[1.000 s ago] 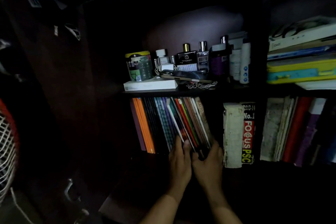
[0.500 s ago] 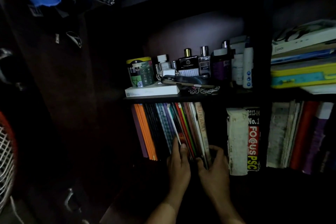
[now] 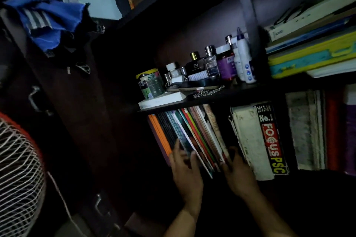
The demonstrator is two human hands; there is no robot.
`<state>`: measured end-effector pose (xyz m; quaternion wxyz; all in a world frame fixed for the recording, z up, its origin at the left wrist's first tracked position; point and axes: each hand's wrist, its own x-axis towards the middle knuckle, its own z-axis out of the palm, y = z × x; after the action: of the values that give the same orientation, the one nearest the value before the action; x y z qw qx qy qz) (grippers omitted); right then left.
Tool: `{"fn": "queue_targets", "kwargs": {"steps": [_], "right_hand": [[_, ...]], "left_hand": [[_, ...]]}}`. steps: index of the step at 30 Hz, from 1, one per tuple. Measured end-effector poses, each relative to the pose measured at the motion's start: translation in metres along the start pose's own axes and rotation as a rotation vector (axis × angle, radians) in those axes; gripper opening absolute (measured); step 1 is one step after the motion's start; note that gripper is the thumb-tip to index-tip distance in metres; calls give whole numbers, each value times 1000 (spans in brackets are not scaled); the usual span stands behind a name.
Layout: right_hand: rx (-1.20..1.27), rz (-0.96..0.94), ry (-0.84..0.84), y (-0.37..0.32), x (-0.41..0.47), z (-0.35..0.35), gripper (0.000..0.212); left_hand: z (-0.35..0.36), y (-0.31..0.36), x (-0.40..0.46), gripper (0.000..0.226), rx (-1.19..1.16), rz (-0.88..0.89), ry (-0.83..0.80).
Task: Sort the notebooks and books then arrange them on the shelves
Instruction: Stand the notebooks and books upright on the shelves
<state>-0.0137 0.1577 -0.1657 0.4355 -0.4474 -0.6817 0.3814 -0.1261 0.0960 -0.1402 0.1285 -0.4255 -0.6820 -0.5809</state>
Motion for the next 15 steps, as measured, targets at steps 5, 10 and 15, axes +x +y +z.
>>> {"fn": "queue_targets", "kwargs": {"steps": [5, 10, 15], "right_hand": [[-34, 7, -33, 0, 0, 0, 61], [-68, -13, -70, -1, 2, 1, 63], [-149, -32, -36, 0, 4, 0, 53]], "left_hand": [[19, -9, 10, 49, 90, 159, -29], [33, -19, 24, 60, 73, 224, 118], [54, -10, 25, 70, 238, 392, -108]]}}
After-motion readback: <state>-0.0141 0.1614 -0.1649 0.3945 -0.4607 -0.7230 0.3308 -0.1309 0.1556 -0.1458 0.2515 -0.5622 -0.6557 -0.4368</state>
